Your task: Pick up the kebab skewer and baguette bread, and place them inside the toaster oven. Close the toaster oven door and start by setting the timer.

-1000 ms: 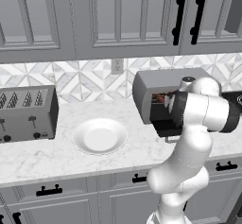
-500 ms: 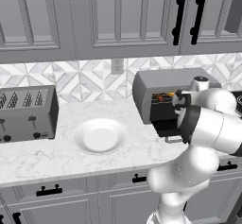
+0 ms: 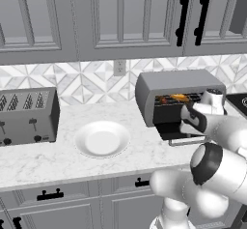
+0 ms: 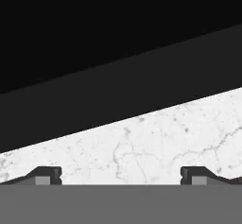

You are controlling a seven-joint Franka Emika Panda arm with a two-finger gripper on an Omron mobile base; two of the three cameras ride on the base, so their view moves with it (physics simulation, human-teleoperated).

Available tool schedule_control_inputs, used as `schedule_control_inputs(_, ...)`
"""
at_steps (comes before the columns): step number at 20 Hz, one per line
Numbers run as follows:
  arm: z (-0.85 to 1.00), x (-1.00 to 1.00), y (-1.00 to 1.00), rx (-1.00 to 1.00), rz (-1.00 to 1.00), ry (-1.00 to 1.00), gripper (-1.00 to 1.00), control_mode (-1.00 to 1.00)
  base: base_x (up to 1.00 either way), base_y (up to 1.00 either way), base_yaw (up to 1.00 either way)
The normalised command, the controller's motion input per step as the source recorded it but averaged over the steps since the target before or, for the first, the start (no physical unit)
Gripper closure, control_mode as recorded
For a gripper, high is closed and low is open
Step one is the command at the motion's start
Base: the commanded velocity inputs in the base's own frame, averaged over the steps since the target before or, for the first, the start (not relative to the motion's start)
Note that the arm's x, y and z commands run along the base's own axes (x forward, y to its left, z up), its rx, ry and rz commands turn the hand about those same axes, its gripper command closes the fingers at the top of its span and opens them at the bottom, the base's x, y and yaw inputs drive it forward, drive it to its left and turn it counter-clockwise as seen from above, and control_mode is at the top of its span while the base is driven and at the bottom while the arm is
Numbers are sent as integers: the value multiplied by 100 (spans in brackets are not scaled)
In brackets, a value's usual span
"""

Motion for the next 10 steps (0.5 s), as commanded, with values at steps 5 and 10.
schedule_control_inputs(5,-9,-27,22,3,38,9,-100,-100,0,0,0)
schedule_control_inputs(10,-42,17,16,1,25,11,-100,-100,0,0,0)
